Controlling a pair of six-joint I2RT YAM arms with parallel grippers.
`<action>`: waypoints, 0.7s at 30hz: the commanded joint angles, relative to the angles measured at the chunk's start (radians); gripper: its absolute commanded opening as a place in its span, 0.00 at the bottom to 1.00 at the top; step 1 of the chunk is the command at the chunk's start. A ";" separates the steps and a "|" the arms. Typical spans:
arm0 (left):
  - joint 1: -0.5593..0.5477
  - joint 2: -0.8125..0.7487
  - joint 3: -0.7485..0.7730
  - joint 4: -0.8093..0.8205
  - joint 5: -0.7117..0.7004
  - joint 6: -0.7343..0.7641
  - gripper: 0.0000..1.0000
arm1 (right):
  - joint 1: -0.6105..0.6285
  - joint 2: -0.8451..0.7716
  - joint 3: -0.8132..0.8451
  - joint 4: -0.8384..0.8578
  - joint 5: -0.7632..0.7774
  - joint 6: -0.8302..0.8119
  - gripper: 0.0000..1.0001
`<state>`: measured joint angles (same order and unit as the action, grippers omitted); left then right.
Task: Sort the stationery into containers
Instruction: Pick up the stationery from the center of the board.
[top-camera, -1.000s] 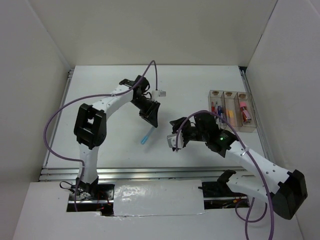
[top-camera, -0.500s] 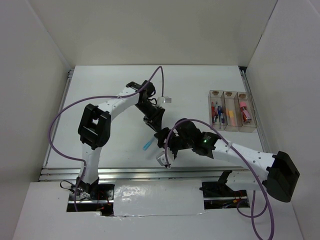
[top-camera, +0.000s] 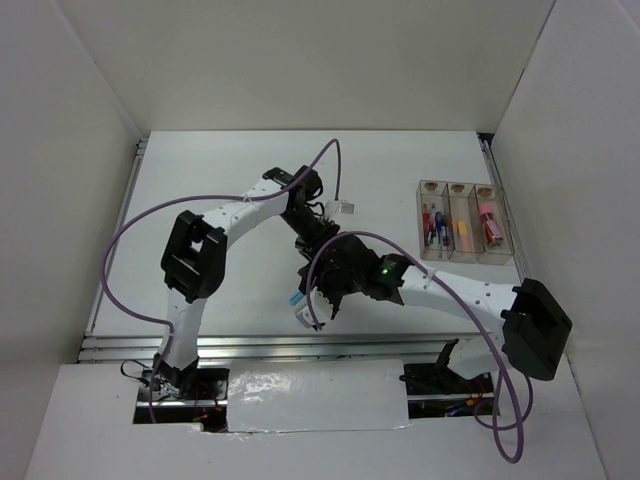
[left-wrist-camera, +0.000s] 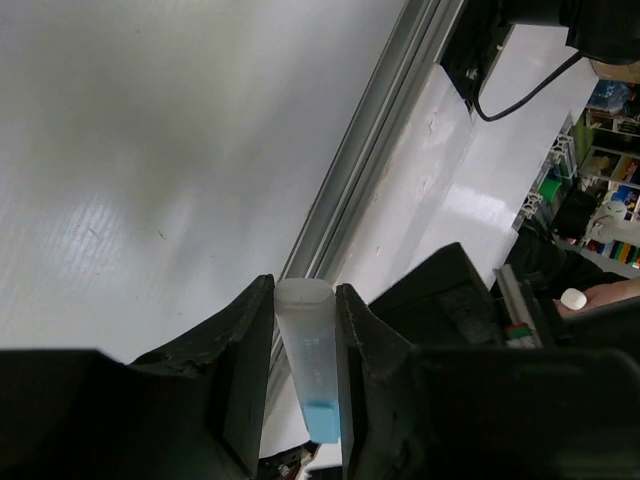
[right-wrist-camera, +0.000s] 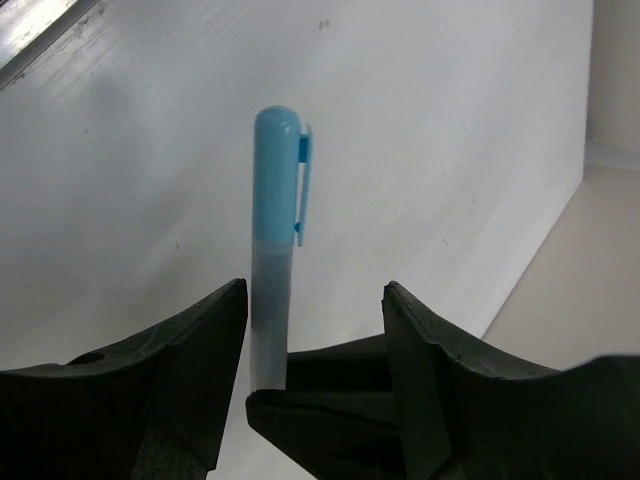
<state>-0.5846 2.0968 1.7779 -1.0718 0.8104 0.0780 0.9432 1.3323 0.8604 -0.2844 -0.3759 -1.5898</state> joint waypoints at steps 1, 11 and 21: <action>-0.008 -0.001 0.038 -0.024 0.036 0.002 0.00 | 0.005 0.036 0.051 -0.067 0.028 -0.027 0.63; -0.012 -0.004 0.031 -0.019 0.047 0.008 0.00 | 0.000 0.077 0.077 -0.078 0.037 -0.016 0.22; 0.124 -0.147 -0.050 0.156 0.049 -0.069 0.99 | -0.008 -0.129 0.086 -0.081 0.035 0.193 0.01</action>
<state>-0.5426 2.0651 1.7473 -0.9916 0.8196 0.0463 0.9379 1.3293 0.8963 -0.3611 -0.3462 -1.4994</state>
